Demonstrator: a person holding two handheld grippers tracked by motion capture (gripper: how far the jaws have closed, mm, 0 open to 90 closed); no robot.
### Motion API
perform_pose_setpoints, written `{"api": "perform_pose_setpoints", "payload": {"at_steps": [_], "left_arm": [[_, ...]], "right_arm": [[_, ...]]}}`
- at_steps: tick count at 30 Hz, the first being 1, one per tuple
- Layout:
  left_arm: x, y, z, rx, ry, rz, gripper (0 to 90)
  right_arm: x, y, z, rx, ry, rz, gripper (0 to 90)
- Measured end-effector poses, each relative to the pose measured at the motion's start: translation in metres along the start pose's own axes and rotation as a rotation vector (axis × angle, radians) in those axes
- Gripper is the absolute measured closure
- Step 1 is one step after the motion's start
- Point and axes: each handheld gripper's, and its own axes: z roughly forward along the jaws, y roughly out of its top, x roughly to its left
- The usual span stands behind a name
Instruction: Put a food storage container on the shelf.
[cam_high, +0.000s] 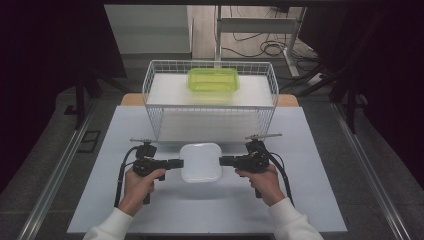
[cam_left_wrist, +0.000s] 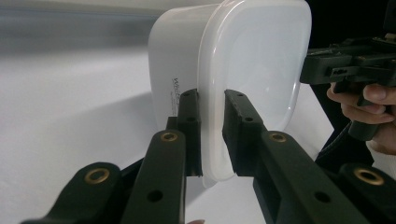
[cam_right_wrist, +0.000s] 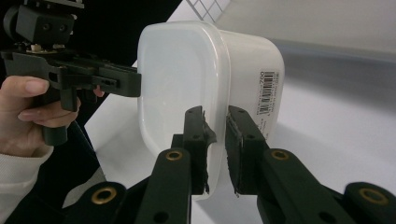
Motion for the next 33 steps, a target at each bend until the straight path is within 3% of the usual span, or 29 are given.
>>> {"api": "perform_pose_setpoints", "payload": {"at_steps": [22, 33], "left_arm": [[-0.011, 0.006, -0.009, -0.041, -0.004, 0.043, 77.2], [-0.018, 0.014, -0.014, -0.063, 0.002, 0.073, 77.2]], "right_arm": [[0.016, 0.009, -0.012, -0.040, -0.026, -0.118, 77.2], [0.021, 0.016, -0.018, -0.060, -0.032, -0.147, 77.1]]}}
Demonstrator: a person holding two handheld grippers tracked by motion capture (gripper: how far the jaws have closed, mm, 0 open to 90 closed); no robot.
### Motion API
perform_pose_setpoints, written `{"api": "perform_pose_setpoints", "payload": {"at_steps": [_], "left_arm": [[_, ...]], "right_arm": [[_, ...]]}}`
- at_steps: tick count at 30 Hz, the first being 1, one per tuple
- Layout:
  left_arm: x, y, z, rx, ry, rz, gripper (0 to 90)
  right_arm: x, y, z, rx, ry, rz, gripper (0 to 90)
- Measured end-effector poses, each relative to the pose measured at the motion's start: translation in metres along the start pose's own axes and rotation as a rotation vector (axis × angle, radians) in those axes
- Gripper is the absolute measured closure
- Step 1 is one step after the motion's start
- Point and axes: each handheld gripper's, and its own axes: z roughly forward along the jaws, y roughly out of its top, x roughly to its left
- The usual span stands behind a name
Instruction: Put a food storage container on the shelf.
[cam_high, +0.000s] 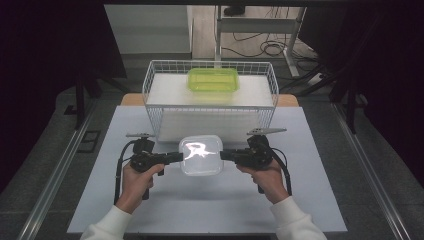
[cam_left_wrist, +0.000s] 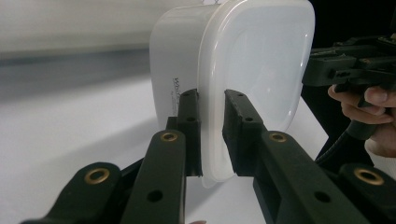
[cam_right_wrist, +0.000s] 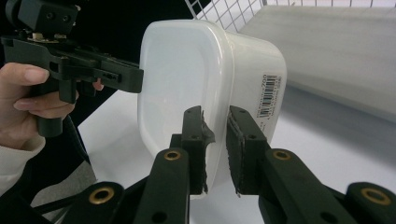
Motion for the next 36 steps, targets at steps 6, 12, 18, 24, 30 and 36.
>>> {"api": "perform_pose_setpoints", "payload": {"at_steps": [6, 12, 18, 24, 30, 36], "left_arm": [[-0.005, 0.009, -0.005, -0.015, 0.003, 0.017, 77.2], [-0.015, 0.023, -0.016, -0.042, 0.003, 0.046, 77.2], [-0.025, 0.037, -0.025, -0.070, 0.007, 0.074, 77.1], [-0.033, 0.051, -0.031, -0.093, 0.007, 0.096, 77.1], [-0.042, 0.068, -0.038, -0.105, 0.011, 0.125, 77.2], [-0.052, 0.086, -0.043, -0.119, 0.016, 0.159, 77.4]], "right_arm": [[0.003, 0.009, -0.004, -0.019, -0.002, -0.014, 77.1], [0.011, 0.024, -0.013, -0.046, -0.003, -0.048, 77.1], [0.018, 0.039, -0.022, -0.072, -0.009, -0.078, 77.0], [0.024, 0.053, -0.029, -0.092, -0.017, -0.098, 77.1], [0.027, 0.068, -0.036, -0.116, -0.022, -0.108, 77.1], [0.027, 0.082, -0.044, -0.143, -0.021, -0.115, 77.1]]}}
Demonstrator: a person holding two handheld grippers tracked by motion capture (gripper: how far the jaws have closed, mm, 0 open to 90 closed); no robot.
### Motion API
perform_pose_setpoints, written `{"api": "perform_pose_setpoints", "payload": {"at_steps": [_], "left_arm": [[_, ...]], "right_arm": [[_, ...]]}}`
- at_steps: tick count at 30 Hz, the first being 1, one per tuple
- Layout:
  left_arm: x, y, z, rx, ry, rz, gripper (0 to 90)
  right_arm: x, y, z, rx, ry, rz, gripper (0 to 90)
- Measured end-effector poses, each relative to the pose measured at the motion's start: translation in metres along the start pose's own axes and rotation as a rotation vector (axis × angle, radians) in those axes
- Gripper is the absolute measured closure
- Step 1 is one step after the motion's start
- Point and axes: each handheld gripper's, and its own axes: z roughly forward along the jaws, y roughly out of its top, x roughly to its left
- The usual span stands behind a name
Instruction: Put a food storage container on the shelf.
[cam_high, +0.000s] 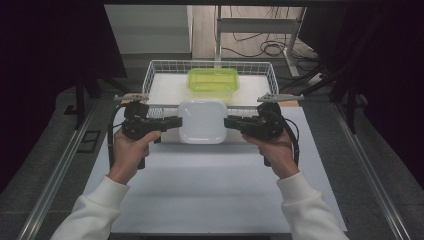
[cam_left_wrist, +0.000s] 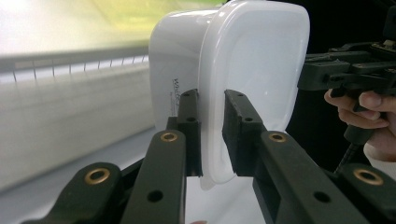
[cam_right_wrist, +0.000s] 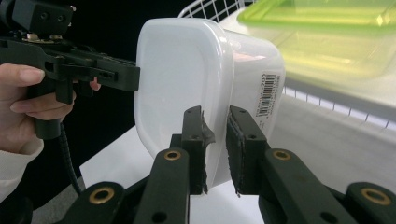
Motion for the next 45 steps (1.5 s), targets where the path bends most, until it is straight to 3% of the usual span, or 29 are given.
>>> {"api": "perform_pose_setpoints", "payload": {"at_steps": [13, 22, 35, 45], "left_arm": [[-0.006, 0.039, -0.001, -0.030, -0.011, 0.023, 77.5], [-0.005, 0.062, 0.002, -0.036, 0.001, 0.039, 77.5], [0.005, 0.093, 0.013, -0.026, 0.004, 0.032, 77.8], [0.008, 0.109, 0.026, -0.019, 0.013, 0.041, 77.9]], "right_arm": [[-0.003, 0.036, -0.010, -0.034, -0.011, -0.026, 77.1], [-0.013, 0.058, -0.010, -0.047, -0.012, -0.025, 77.3], [-0.035, 0.079, -0.001, -0.070, -0.009, 0.037, 77.4], [-0.052, 0.091, 0.002, -0.071, -0.025, 0.057, 77.5]]}}
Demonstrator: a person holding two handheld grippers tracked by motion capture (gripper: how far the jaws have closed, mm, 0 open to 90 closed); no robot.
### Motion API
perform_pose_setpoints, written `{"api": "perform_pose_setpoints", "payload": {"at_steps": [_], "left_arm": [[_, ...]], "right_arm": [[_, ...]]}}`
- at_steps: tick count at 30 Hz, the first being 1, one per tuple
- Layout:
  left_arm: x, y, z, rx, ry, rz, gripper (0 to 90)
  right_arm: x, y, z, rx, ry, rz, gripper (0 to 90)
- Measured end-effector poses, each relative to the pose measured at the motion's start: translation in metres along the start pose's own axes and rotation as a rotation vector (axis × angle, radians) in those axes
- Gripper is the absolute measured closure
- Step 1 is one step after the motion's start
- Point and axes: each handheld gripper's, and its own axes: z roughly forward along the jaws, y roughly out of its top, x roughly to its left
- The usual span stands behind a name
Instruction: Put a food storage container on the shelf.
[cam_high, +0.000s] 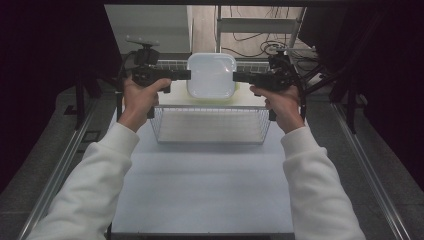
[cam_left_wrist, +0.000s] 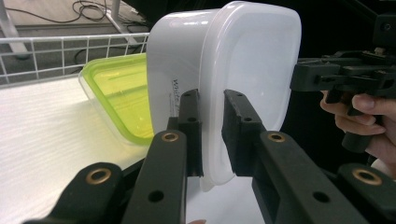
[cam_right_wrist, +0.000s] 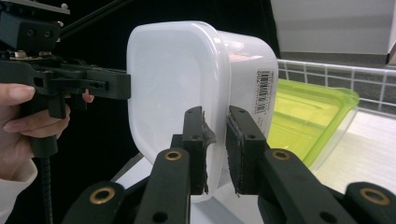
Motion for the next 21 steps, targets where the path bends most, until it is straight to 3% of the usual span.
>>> {"api": "perform_pose_setpoints", "payload": {"at_steps": [12, 21], "left_arm": [[0.007, 0.009, 0.011, -0.003, -0.015, -0.022, 78.0], [0.008, 0.019, 0.009, -0.009, -0.012, -0.009, 78.0]], "right_arm": [[-0.010, 0.010, 0.003, 0.012, -0.021, 0.007, 77.3], [-0.008, 0.019, 0.002, 0.002, -0.022, 0.002, 77.3]]}}
